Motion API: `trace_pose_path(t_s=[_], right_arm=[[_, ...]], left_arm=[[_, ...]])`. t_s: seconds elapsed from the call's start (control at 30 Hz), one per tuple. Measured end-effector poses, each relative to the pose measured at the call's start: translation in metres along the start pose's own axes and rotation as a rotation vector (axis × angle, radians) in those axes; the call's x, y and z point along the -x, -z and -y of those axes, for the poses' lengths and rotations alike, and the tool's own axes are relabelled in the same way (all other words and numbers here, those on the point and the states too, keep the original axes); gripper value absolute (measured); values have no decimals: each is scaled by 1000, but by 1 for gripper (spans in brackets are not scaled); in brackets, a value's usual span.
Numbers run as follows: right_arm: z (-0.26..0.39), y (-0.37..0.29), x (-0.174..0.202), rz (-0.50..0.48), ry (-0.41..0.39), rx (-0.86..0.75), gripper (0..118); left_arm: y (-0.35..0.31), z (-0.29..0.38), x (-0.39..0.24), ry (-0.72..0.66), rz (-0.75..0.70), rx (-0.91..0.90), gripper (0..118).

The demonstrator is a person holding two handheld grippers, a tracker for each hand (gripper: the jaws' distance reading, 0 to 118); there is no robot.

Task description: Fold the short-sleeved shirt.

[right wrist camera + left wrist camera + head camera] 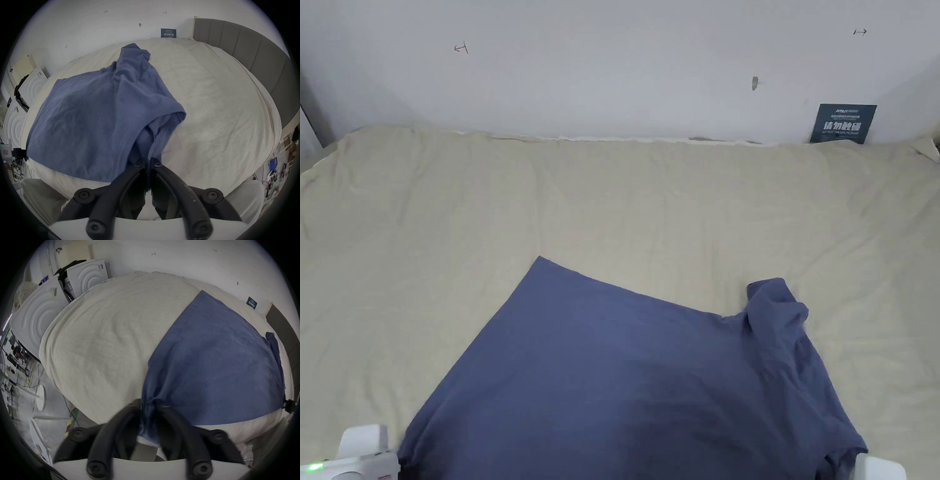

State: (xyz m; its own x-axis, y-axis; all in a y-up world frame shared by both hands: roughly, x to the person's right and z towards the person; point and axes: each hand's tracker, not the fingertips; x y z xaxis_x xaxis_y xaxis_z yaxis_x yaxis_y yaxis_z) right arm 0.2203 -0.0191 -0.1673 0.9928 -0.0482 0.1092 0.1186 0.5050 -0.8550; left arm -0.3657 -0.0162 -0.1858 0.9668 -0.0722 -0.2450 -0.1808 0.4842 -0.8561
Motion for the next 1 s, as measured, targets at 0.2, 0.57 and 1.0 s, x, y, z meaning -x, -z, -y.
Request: trace_pose_path(t_s=[0.2, 0.57, 1.0], right_arm=[[-48, -64, 17, -27, 11, -280, 112], [-116, -183, 41, 19, 3, -768, 112], [-128, -186, 57, 116, -73, -884, 1]], left_arm=[[-69, -39, -25, 0, 71, -242, 114], [-194, -99, -101, 118, 147, -819, 112], [-181, -125, -156, 146, 238, -921, 0]])
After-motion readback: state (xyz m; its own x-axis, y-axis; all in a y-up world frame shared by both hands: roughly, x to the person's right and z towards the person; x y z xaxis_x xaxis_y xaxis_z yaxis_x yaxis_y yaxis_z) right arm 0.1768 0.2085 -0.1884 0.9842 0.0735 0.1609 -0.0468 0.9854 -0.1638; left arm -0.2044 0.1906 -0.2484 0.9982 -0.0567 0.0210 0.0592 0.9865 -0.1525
